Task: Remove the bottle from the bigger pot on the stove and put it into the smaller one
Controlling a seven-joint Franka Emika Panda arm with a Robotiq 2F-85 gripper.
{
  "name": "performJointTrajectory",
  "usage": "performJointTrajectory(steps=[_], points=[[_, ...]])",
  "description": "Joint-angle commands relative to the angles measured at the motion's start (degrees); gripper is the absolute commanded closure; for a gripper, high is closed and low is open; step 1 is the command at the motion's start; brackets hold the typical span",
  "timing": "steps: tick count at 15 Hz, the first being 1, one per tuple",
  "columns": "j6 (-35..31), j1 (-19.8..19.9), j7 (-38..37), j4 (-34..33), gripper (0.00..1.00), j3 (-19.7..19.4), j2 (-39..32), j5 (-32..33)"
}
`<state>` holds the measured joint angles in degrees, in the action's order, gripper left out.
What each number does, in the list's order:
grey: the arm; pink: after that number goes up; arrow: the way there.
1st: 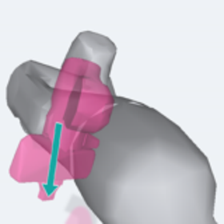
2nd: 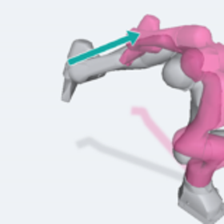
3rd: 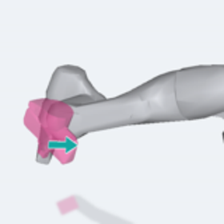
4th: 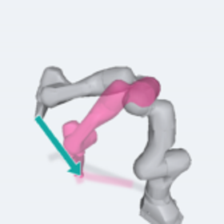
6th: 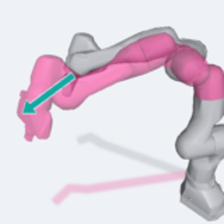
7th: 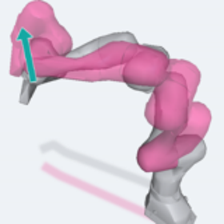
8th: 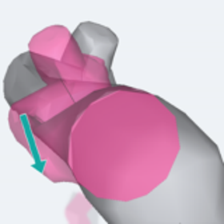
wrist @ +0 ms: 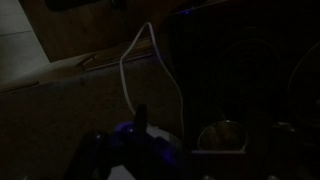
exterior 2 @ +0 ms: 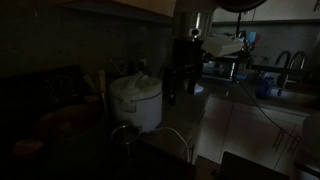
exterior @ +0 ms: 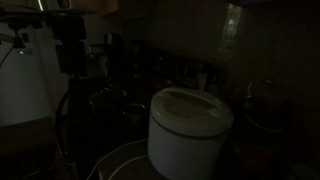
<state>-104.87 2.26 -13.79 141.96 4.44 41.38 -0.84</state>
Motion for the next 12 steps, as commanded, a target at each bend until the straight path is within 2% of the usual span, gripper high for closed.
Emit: performJointTrajectory(steps=[1, 12], points=[[-2.3, -1.0, 3.1, -4.9, 0.00, 0.6, -7.6, 1.0], [-10.3, -5.1, 12.8, -26.4, 0.00, 0.8, -31.6, 1.2]])
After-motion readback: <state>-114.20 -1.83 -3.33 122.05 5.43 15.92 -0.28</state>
